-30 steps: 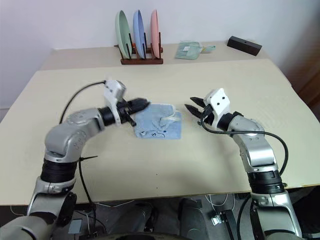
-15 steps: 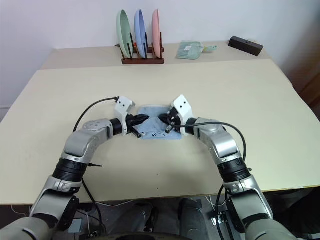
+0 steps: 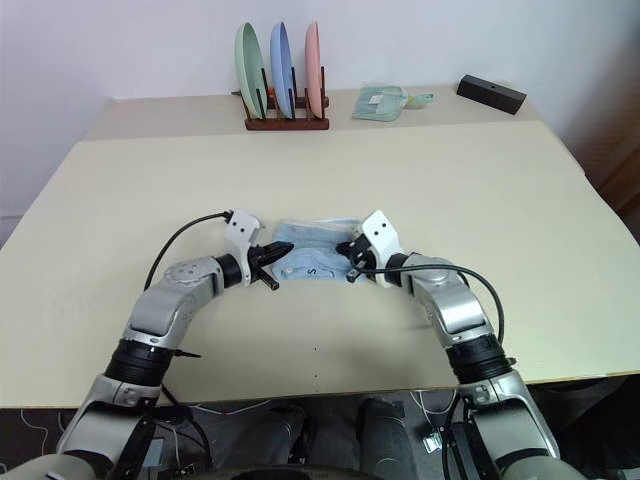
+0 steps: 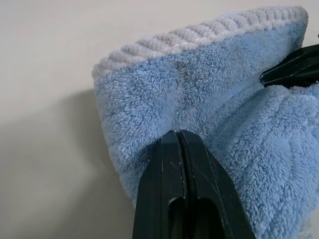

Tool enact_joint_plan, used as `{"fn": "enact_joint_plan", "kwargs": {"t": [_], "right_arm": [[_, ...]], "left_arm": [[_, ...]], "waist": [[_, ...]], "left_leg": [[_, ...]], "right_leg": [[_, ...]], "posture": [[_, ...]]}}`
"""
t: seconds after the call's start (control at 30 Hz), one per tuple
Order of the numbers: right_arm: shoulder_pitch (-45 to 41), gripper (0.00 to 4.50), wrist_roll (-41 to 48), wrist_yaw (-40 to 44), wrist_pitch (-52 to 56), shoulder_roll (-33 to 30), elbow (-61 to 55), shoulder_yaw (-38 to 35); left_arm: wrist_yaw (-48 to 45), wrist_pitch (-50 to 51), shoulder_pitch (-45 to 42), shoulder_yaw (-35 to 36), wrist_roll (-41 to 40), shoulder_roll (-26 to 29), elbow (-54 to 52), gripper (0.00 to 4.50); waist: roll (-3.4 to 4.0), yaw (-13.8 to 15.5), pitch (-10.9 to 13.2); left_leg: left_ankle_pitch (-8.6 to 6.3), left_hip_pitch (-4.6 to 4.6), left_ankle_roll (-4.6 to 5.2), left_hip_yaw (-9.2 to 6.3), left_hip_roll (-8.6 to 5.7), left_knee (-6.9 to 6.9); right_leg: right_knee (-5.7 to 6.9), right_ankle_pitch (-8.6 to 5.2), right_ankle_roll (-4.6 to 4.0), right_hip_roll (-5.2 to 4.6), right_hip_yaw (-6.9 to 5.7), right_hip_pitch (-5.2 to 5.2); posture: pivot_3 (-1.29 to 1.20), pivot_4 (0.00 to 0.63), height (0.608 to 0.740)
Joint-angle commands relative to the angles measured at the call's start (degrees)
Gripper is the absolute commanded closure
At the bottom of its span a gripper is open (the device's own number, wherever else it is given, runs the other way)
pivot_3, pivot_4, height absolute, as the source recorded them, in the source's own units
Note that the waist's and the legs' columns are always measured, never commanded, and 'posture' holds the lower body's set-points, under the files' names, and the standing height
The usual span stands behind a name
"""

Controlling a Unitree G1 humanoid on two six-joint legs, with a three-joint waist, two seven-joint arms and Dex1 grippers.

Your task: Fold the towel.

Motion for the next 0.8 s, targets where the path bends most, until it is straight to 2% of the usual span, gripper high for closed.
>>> {"fn": "enact_joint_plan", "kwargs": {"t": [0.03, 0.1, 0.2, 0.33, 0.43, 0.5, 0.6, 0.8], "right_arm": [[1.07, 4.23, 1.01, 1.75, 0.6, -3.56, -3.51, -3.84], [1.03, 3.73, 6.18, 5.11, 3.47, -5.77, -9.16, -7.38], [0.68, 2.25, 12.23, 6.69, 10.19, -8.17, -14.52, -11.26], [-0.02, 0.22, 19.4, 5.75, 18.93, -8.25, -17.82, -15.46], [-1.44, 0.1, 23.93, -3.14, 33.37, -3.83, -14.51, -19.18], [-3.02, 0.1, 25.64, -8.41, 38.82, 0.95, -11.0, -21.93], [-4.66, 0.1, 25.67, -12.52, 42.56, 4.26, -8.18, -23.82], [-5.01, 0.1, 25.57, -14.31, 45.46, 6.05, -8.14, -21.05]], "left_arm": [[0.07, -2.74, 1.35, 3.5, -0.64, 0.92, -3.02, 4.5], [-0.63, -3.99, 2.09, 6.85, -2.97, 1.91, -6.81, 4.5], [-1.72, -3.66, 3.5, 10.54, -5.43, 4.15, -11.39, 4.5], [-2.77, -3.11, 5.21, 12.72, -7.07, 6.36, -14.46, 4.5], [-6.75, -5.56, 9.11, 14.0, -7.44, 10.53, -18.55, 4.5], [-7.59, -5.61, 10.75, 13.9, -8.07, 11.43, -20.15, 4.5], [-7.04, -5.43, 11.68, 13.34, -8.37, 11.15, -21.01, 4.5], [-7.19, -4.93, 12.4, 11.42, -9.03, 10.24, -24.17, 4.5]], "waist": [[0.0, 0.04, 0.0], [-0.01, 0.01, 0.02], [-0.01, -0.09, 0.04], [-0.01, -0.15, 0.04], [-0.02, -0.22, 0.04], [-0.02, -0.13, 0.04], [0.0, 0.18, 0.05], [0.0, -0.2, 0.05]], "left_leg": [[0.0, -0.01, 0.0, 0.0, 0.0, 0.01], [0.0, -0.08, 0.0, 0.0, 0.0, 0.02], [0.0, -0.21, 0.0, 0.0, 0.01, 0.01], [0.0, -0.17, -0.01, 0.01, 0.05, -0.06], [-0.01, -0.18, 0.0, 0.01, 0.04, -0.07], [-0.01, -0.18, 0.0, 0.01, 0.06, -0.1], [0.0, -0.2, 0.01, 0.01, 0.03, -0.06], [-0.01, -0.19, 0.02, 0.01, 0.01, -0.08]], "right_leg": [[0.0, 0.0, 0.0, 0.0, 0.0, 0.0], [0.0, 0.0, 0.0, 0.0, 0.0, -0.07], [0.01, 0.0, 0.0, 0.0, 0.0, -0.23], [0.0, 0.0, 0.0, 0.02, 0.01, -0.22], [-0.01, 0.0, -0.01, 0.01, 0.01, -0.21], [0.01, -0.01, -0.02, 0.02, 0.02, -0.24], [0.0, -0.01, -0.02, -0.01, 0.02, -0.21], [0.0, -0.01, -0.02, -0.02, 0.01, -0.23]], "posture": [[0.0, 0.15, 0.74], [0.0, 0.15, 0.74], [0.0, 0.15, 0.74], [0.0, 0.15, 0.74], [0.0, 0.15, 0.74], [0.0, 0.15, 0.74], [0.0, 0.15, 0.74], [0.0, 0.15, 0.74]]}}
